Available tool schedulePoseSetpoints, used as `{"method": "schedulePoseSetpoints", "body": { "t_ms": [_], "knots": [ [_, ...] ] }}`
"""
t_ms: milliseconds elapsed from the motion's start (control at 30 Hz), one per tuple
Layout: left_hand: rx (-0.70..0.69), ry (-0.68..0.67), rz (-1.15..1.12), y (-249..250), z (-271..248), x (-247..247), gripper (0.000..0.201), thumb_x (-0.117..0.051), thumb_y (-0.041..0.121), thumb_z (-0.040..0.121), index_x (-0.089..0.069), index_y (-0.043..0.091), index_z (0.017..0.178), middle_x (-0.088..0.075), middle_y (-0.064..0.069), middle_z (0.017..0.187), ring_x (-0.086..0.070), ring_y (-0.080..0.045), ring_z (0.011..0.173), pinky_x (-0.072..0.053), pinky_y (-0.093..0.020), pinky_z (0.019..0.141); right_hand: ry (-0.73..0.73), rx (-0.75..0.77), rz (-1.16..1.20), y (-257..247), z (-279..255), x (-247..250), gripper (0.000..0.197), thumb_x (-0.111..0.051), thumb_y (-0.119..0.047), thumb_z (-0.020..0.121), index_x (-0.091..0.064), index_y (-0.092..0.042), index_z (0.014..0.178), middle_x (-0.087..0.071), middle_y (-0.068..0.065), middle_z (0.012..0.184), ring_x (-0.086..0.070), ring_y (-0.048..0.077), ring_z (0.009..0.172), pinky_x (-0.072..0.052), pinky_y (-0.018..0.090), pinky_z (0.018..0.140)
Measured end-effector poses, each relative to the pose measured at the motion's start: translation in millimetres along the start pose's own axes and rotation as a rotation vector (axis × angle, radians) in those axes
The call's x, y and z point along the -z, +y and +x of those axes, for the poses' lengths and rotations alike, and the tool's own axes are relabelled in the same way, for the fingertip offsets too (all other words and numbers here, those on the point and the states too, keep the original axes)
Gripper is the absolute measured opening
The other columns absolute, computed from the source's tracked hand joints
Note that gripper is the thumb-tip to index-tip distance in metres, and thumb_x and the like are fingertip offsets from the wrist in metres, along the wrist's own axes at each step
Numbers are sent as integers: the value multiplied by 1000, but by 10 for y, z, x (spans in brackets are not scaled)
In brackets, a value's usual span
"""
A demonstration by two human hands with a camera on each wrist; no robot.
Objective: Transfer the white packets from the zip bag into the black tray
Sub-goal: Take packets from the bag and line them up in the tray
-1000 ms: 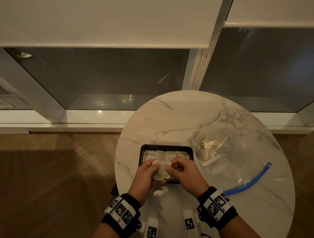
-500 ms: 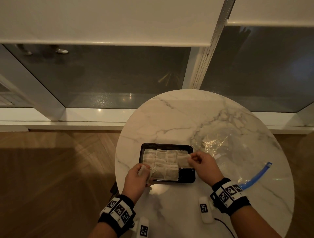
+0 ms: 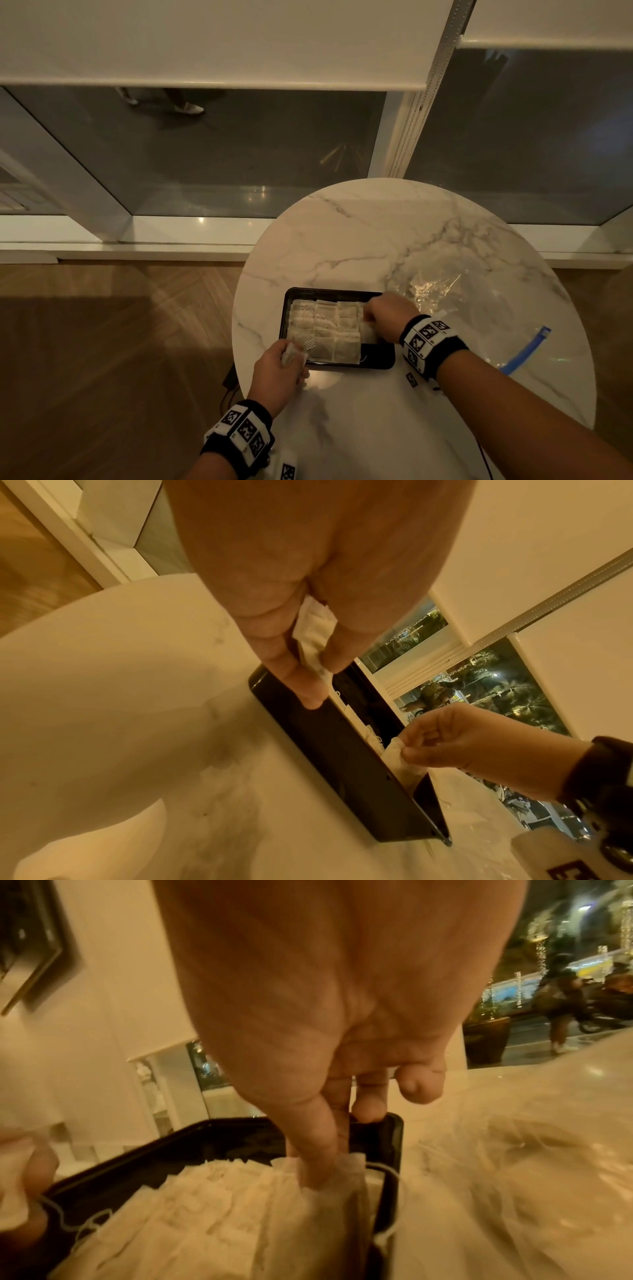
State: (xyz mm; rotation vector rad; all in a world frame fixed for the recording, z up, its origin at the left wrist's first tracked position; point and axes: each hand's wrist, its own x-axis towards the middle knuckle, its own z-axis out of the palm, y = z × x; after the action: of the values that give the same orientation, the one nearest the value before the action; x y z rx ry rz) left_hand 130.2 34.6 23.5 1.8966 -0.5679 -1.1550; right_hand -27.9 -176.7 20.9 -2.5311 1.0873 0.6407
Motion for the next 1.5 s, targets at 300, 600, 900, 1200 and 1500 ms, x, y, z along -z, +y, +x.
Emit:
{"method": "schedulePoseSetpoints", "body": {
  "t_ms": [300,600,900,1200,1500],
  "knots": [
    [2,3,26,-37,6,23,13,-57,8,97,-66,16,100,-72,-9,91,-68,-5,69,-57,-20,60,-18,-14,-276,-14,178,-154,28,-56,-17,87,-68,-31,108,-63,5,108,-57,28,106,-39,43,97],
    [5,6,-8,-38,14,5,12,-58,8,97,-67,15,97,-72,-10,90,-66,-3,63,-55,-21,59,80,-11,-230,6,187,-219,19,-53,-22,91,-70,-26,98,-66,5,101,-60,27,98,-47,40,86],
    [-6,1,-45,-29,29,-17,9,-60,9,96,-68,13,98,-72,-12,91,-66,-5,63,-55,-22,59,180,64,28,128,118,-190,23,-57,-13,89,-67,-26,105,-62,1,107,-54,22,104,-48,34,85],
    [-32,-144,-222,238,23,-109,21,-59,-2,94,-71,10,107,-71,-23,100,-67,-29,80,-59,-44,79,350,56,629,-83,-302,-3,16,-57,-27,95,-71,-26,103,-67,-12,96,-59,6,88,-52,27,82],
    [-83,-182,-162,331,-8,-323,20,-71,-3,86,-68,6,104,-74,-14,89,-71,-21,69,-59,-33,66,157,107,1062,-360,-560,-223,10,-73,-22,87,-71,-21,97,-67,0,77,-59,2,67,-52,22,66]
  ]
}}
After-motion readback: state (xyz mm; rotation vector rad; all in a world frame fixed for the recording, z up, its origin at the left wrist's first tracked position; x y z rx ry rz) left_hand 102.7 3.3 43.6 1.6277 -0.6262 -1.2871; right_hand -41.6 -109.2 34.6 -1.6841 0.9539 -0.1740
